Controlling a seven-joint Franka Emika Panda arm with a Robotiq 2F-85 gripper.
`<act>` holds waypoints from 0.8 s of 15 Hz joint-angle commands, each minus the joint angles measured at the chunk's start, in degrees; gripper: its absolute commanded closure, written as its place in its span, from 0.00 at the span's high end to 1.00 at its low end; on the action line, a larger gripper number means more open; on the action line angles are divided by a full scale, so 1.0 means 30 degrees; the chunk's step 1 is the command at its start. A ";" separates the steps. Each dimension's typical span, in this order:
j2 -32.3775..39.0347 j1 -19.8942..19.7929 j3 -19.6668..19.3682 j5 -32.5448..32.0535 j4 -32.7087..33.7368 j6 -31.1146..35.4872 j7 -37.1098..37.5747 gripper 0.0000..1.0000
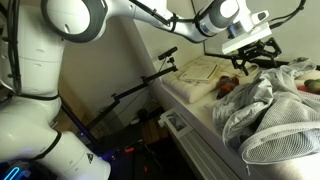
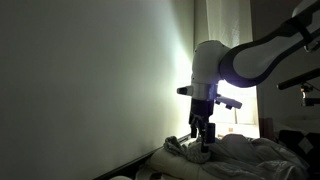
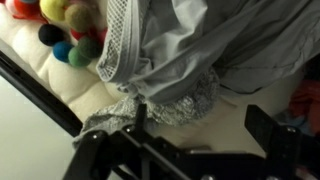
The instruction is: Remove the socks away from the grey bag
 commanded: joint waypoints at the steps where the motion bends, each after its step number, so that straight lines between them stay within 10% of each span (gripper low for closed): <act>1: 0.0148 -0.1090 0.1202 0.1290 0.0151 0.0777 -0.2123 1.00; 12: 0.0314 -0.0951 0.0829 0.1539 0.0145 0.0287 -0.1823 1.00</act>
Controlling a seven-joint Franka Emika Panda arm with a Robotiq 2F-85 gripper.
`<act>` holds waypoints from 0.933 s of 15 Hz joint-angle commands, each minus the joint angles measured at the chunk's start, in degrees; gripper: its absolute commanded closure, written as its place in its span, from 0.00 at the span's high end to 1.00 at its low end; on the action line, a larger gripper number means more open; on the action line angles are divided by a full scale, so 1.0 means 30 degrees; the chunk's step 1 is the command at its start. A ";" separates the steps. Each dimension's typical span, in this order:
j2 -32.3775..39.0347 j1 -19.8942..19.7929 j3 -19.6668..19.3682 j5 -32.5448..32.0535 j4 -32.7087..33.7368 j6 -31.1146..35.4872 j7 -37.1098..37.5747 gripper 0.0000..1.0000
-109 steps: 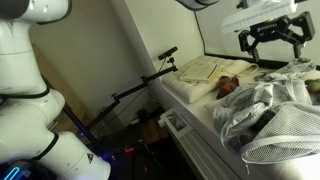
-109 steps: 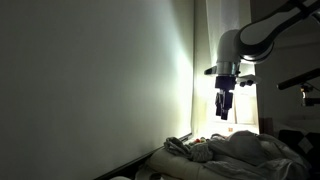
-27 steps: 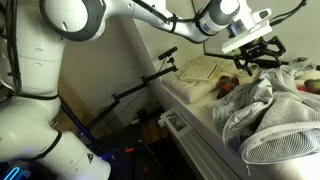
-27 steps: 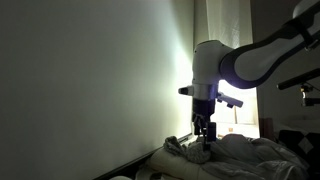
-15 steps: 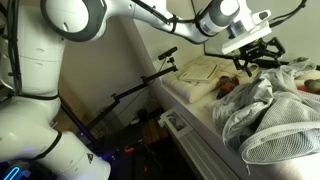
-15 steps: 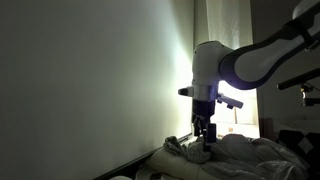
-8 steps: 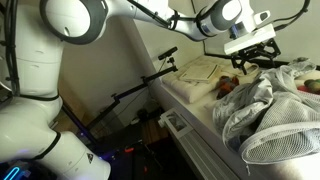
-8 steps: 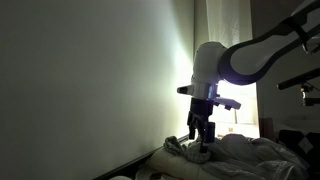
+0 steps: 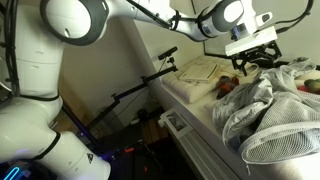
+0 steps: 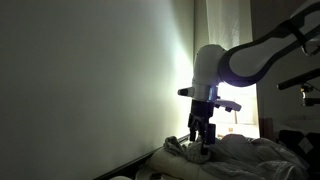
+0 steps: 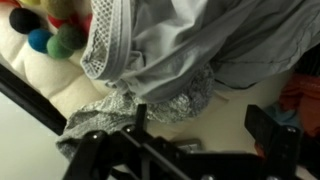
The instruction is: Remove the socks away from the grey bag
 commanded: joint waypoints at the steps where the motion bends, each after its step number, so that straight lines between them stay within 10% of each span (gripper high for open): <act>1: 0.0088 0.0131 -0.0219 0.0169 0.0105 -0.0087 0.0099 1.00; 14: 0.0649 0.1327 -0.2283 -0.0729 0.0594 -0.0962 0.4742 1.00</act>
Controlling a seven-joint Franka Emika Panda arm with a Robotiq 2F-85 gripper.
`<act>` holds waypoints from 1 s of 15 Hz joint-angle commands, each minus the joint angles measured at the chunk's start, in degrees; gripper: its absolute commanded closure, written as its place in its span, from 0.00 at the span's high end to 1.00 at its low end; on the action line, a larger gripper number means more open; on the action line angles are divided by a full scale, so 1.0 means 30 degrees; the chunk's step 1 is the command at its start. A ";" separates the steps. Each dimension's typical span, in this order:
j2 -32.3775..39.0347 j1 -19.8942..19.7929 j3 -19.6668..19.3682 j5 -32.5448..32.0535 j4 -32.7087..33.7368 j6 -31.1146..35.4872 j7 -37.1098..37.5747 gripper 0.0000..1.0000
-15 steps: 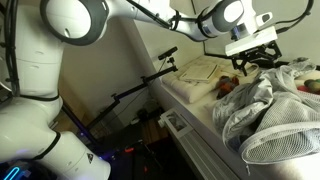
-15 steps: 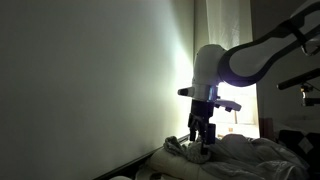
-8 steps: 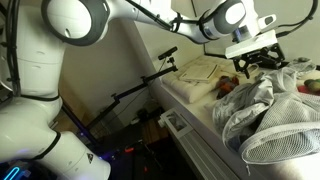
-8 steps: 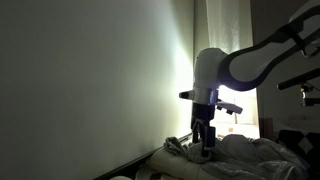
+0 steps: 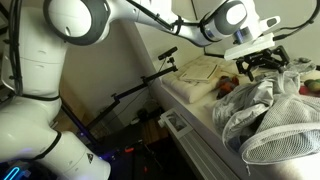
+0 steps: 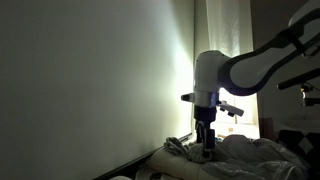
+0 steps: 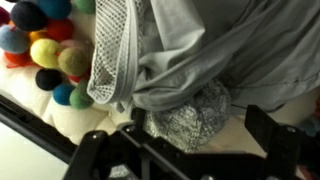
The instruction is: Remove the socks away from the grey bag
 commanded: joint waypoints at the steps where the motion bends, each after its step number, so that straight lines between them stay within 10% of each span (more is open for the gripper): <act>1: 0.0507 0.0279 -0.0319 -0.0302 0.0744 -0.0996 0.0716 1.00; 6: 0.1343 -0.0119 0.0042 0.0102 0.1375 -0.1568 0.0081 1.00; 7: 0.1421 -0.0089 -0.0005 0.0050 0.1441 -0.1608 0.0144 0.75; 15: 0.1421 0.0256 -0.0273 -0.0349 0.2206 -0.2397 0.0335 0.22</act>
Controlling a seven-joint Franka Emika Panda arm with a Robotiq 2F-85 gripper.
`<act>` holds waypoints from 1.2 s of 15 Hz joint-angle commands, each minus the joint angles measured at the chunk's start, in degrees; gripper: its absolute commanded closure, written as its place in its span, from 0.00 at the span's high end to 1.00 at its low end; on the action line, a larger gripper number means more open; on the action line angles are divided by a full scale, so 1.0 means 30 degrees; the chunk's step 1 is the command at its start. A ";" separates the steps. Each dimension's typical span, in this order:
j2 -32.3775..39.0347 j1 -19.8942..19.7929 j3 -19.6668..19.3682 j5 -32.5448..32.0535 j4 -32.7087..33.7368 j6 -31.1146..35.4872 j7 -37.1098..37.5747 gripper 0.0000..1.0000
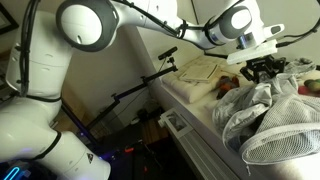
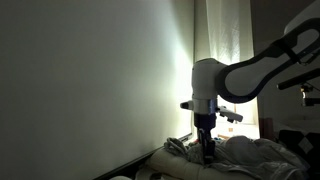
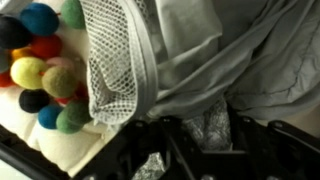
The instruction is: Remove the socks away from the grey bag
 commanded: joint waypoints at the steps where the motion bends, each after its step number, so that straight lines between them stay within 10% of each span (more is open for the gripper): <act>1: 0.0050 0.0388 -0.0291 -0.0446 0.0780 -0.1030 0.0298 0.16; 17: -0.0487 0.1356 -0.1352 -0.2859 0.1664 -0.3406 0.0624 0.07; 18: -0.0496 0.1212 -0.1175 -0.2690 0.1647 -0.3264 0.0376 0.24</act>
